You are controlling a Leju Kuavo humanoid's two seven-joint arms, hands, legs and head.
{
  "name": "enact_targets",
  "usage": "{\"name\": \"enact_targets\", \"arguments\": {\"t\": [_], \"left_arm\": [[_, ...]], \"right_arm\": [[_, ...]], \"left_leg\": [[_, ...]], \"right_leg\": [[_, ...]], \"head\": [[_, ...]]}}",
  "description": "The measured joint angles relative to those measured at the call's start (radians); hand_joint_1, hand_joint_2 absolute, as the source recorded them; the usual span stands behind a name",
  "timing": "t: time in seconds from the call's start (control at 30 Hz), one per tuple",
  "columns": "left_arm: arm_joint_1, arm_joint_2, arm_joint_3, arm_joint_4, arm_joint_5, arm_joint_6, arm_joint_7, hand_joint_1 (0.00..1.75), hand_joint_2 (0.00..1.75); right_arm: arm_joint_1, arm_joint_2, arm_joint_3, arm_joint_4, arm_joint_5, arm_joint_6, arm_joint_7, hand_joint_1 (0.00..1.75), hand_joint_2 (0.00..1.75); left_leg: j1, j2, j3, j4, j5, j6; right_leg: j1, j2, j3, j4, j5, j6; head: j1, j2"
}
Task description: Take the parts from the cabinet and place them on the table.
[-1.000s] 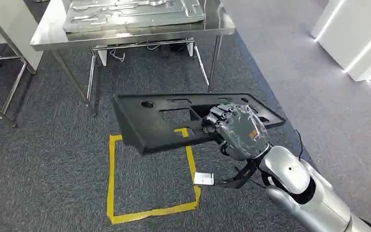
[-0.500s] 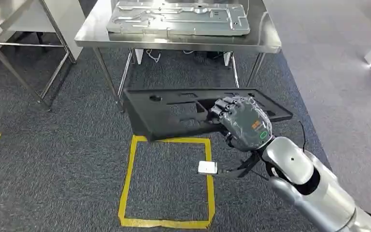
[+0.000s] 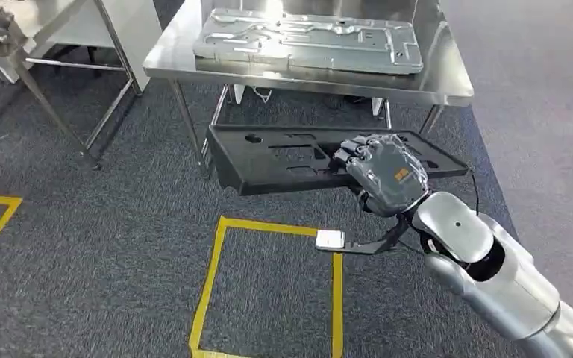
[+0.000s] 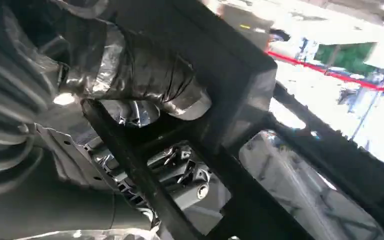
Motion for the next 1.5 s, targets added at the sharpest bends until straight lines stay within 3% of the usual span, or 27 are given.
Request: {"name": "enact_targets", "arguments": {"t": [0.07, 0.13, 0.2, 0.27, 0.33, 0.4, 0.43, 0.5, 0.57, 0.63, 0.67, 0.73, 0.77, 0.83, 0.87, 0.9, 0.97, 1.03, 1.07, 1.13, 1.2, 1.27, 1.3, 1.33, 1.37, 1.43, 1.5], "left_arm": [[0.000, 0.000, -0.002, 0.000, 0.003, 0.002, 0.000, 0.00, 0.00], [0.000, 0.000, -0.005, 0.000, 0.003, 0.006, -0.002, 0.00, 0.00], [-0.001, -0.002, -0.008, 0.000, 0.005, 0.007, -0.002, 0.00, 0.00], [0.000, -0.003, -0.011, 0.000, 0.009, 0.006, -0.001, 0.00, 0.00], [0.002, -0.003, -0.014, 0.000, 0.010, 0.005, 0.004, 0.00, 0.00], [0.005, -0.006, -0.014, -0.001, 0.012, -0.001, 0.008, 0.00, 0.00], [0.003, -0.004, -0.015, 0.000, 0.013, -0.002, 0.008, 0.00, 0.00], [0.000, -0.004, -0.016, -0.001, 0.015, -0.002, 0.008, 0.00, 0.00], [-0.002, 0.001, -0.017, 0.000, 0.018, 0.000, 0.007, 0.00, 0.00], [-0.003, 0.001, -0.018, 0.000, 0.018, 0.001, 0.006, 0.00, 0.00], [-0.004, 0.002, -0.018, 0.000, 0.018, 0.002, 0.006, 0.00, 0.00], [-0.003, 0.002, -0.019, 0.000, 0.018, 0.002, 0.007, 0.00, 0.00], [-0.002, 0.002, -0.019, 0.000, 0.018, 0.003, 0.009, 0.00, 0.00], [0.004, 0.003, -0.020, 0.000, 0.019, 0.005, 0.009, 0.00, 0.00], [0.007, 0.003, -0.020, 0.000, 0.020, 0.006, 0.009, 0.00, 0.00], [0.016, 0.003, -0.020, 0.000, 0.021, 0.006, 0.010, 0.00, 0.00], [0.007, 0.003, -0.020, 0.000, 0.026, 0.006, 0.009, 0.00, 0.00], [0.005, 0.002, -0.020, 0.000, 0.030, 0.006, 0.009, 0.00, 0.00], [0.003, 0.001, -0.020, -0.001, 0.030, 0.006, 0.009, 0.00, 0.00], [0.005, 0.002, -0.020, 0.000, 0.030, 0.006, 0.009, 0.00, 0.00], [0.002, 0.002, -0.020, 0.000, 0.030, 0.006, 0.008, 0.00, 0.00], [0.003, 0.002, -0.020, 0.000, 0.031, 0.006, 0.008, 0.00, 0.00], [0.003, 0.002, -0.020, 0.000, 0.032, 0.006, 0.009, 0.00, 0.00], [0.003, 0.002, -0.020, 0.000, 0.034, 0.005, 0.009, 0.00, 0.00], [0.004, 0.002, -0.020, 0.000, 0.036, 0.005, 0.009, 0.00, 0.00], [0.005, -0.007, -0.020, -0.002, 0.037, 0.005, 0.009, 0.00, 0.00], [0.003, -0.005, -0.020, -0.002, 0.039, 0.004, 0.009, 0.00, 0.00]], "right_arm": [[-0.019, -0.009, 0.003, 0.009, -0.001, 0.016, 0.010, 1.75, 1.75], [-0.046, -0.021, 0.008, 0.025, -0.001, 0.032, 0.022, 1.75, 1.75], [-0.067, -0.028, 0.015, 0.047, 0.000, 0.044, 0.031, 1.75, 1.75], [-0.072, -0.027, 0.024, 0.064, 0.003, 0.052, 0.040, 1.75, 1.75], [-0.085, -0.027, 0.033, 0.077, 0.008, 0.061, 0.048, 1.75, 1.75], [-0.101, -0.026, 0.040, 0.093, 0.016, 0.070, 0.059, 1.75, 1.75], [-0.115, -0.024, 0.045, 0.101, 0.017, 0.077, 0.062, 1.75, 1.75], [-0.127, -0.024, 0.049, 0.108, 0.018, 0.080, 0.066, 1.75, 1.75], [-0.145, -0.022, 0.052, 0.116, 0.020, 0.082, 0.071, 1.75, 1.75], [-0.169, -0.022, 0.055, 0.124, 0.029, 0.086, 0.072, 1.75, 1.75], [-0.176, -0.022, 0.057, 0.128, 0.035, 0.089, 0.073, 1.75, 1.75], [-0.183, -0.021, 0.061, 0.132, 0.044, 0.098, 0.075, 1.75, 1.75], [-0.187, -0.021, 0.065, 0.137, 0.050, 0.101, 0.078, 1.75, 1.75], [-0.192, -0.020, 0.067, 0.142, 0.053, 0.103, 0.082, 1.75, 1.75], [-0.198, -0.018, 0.068, 0.145, 0.055, 0.105, 0.086, 1.75, 1.75], [-0.203, -0.016, 0.070, 0.151, 0.061, 0.107, 0.093, 1.75, 1.75], [-0.210, -0.011, 0.073, 0.158, 0.075, 0.112, 0.103, 1.75, 1.75], [-0.212, -0.010, 0.073, 0.158, 0.078, 0.114, 0.105, 1.75, 1.75], [-0.215, -0.010, 0.073, 0.158, 0.080, 0.114, 0.108, 1.75, 1.75], [-0.221, -0.010, 0.073, 0.159, 0.083, 0.113, 0.108, 1.75, 1.75], [-0.218, -0.010, 0.073, 0.162, 0.084, 0.114, 0.108, 1.75, 1.75], [-0.217, -0.010, 0.073, 0.167, 0.085, 0.114, 0.108, 1.75, 1.75], [-0.217, -0.010, 0.074, 0.169, 0.088, 0.115, 0.111, 1.75, 1.75], [-0.217, -0.010, 0.074, 0.171, 0.092, 0.115, 0.114, 1.75, 1.75], [-0.217, -0.009, 0.074, 0.171, 0.098, 0.114, 0.121, 1.75, 1.75], [-0.209, -0.008, 0.074, 0.174, 0.110, 0.114, 0.131, 1.75, 1.75], [-0.210, -0.006, 0.074, 0.172, 0.117, 0.116, 0.136, 1.75, 1.75]], "left_leg": [[0.004, -0.011, 0.033, -0.007, -0.005, 0.016], [0.002, -0.015, 0.050, -0.008, -0.018, 0.026], [-0.002, -0.022, 0.065, -0.008, -0.035, 0.030], [-0.007, -0.031, 0.091, -0.008, -0.053, 0.032], [-0.014, -0.037, 0.123, -0.008, -0.076, 0.032], [-0.018, -0.040, 0.151, -0.006, -0.098, 0.031], [-0.019, -0.048, 0.149, -0.014, -0.106, 0.022], [-0.021, -0.044, 0.171, -0.005, -0.106, 0.016], [-0.021, -0.038, 0.154, 0.033, -0.092, 0.010], [-0.018, -0.024, 0.069, 0.167, -0.091, -0.004], [-0.012, -0.023, 0.013, 0.236, -0.129, -0.012], [-0.004, -0.020, -0.059, 0.295, -0.195, -0.024], [0.000, -0.017, -0.076, 0.281, -0.204, -0.029], [0.005, -0.013, -0.069, 0.171, -0.153, -0.032], [0.008, -0.011, -0.059, 0.088, -0.061, -0.035], [0.008, -0.005, -0.063, 0.021, 0.067, -0.035], [0.000, -0.007, -0.049, 0.031, 0.040, -0.017], [0.002, -0.011, -0.030, 0.018, 0.032, 0.000], [0.006, -0.015, -0.007, 0.009, 0.031, 0.007], [0.007, -0.016, 0.029, -0.009, 0.012, 0.017], [0.006, -0.020, 0.060, -0.020, -0.007, 0.019], [0.005, -0.027, 0.098, -0.027, -0.033, 0.019], [0.004, -0.030, 0.120, -0.027, -0.050, 0.019], [0.002, -0.032, 0.142, -0.027, -0.067, 0.017], [-0.001, -0.033, 0.162, -0.027, -0.084, 0.015], [-0.003, -0.033, 0.199, -0.022, -0.116, 0.012], [0.004, -0.036, 0.202, -0.047, -0.132, -0.006]], "right_leg": [[-0.004, 0.001, -0.007, 0.034, 0.001, 0.009], [-0.007, 0.028, -0.092, 0.175, -0.023, 0.012], [-0.005, 0.033, -0.196, 0.296, -0.091, 0.012], [0.001, 0.034, -0.235, 0.290, -0.094, 0.002], [0.009, 0.037, -0.217, 0.168, -0.012, -0.015], [0.028, 0.050, -0.201, 0.053, 0.135, -0.043], [0.033, 0.050, -0.199, 0.040, 0.104, -0.045], [0.029, 0.055, -0.173, 0.021, 0.104, -0.050], [0.019, 0.051, -0.137, 0.009, 0.105, -0.054], [0.016, 0.049, -0.115, 0.005, 0.087, -0.061], [0.015, 0.047, -0.104, 0.005, 0.075, -0.061], [0.012, 0.044, -0.078, 0.005, 0.051, -0.057], [0.009, 0.044, -0.061, 0.005, 0.038, -0.054], [0.002, 0.044, -0.021, 0.005, 0.008, -0.045], [0.000, 0.042, -0.001, 0.005, -0.010, -0.040], [0.002, 0.043, 0.001, 0.007, -0.025, -0.034], [0.003, 0.045, 0.017, 0.000, -0.049, -0.015], [0.003, 0.047, 0.035, 0.013, -0.026, -0.001], [0.001, 0.046, 0.023, 0.050, -0.013, 0.005], [-0.004, 0.043, -0.072, 0.197, 0.020, 0.008], [-0.003, 0.043, -0.171, 0.293, -0.033, 0.012], [-0.002, 0.043, -0.229, 0.294, -0.122, 0.017], [-0.002, 0.043, -0.244, 0.258, -0.136, 0.014], [0.000, 0.043, -0.245, 0.205, -0.112, 0.008], [0.002, 0.043, -0.242, 0.143, -0.054, -0.001], [0.014, 0.047, -0.245, 0.028, 0.210, -0.029], [0.026, 0.047, -0.225, 0.027, 0.182, -0.033]], "head": [[0.000, 0.000], [0.001, 0.000], [0.001, 0.000], [0.001, 0.000], [0.001, 0.000], [-0.002, 0.000], [0.005, 0.000], [0.007, 0.000], [0.007, 0.000], [0.007, 0.000], [0.006, 0.000], [0.006, 0.000], [0.006, 0.000], [0.006, 0.000], [0.006, 0.000], [0.005, 0.000], [0.007, 0.000], [0.006, 0.000], [0.005, 0.000], [0.006, 0.000], [0.006, 0.000], [0.006, 0.000], [0.006, 0.000], [0.007, 0.000], [0.006, 0.000], [0.002, 0.000], [0.003, 0.000]]}}
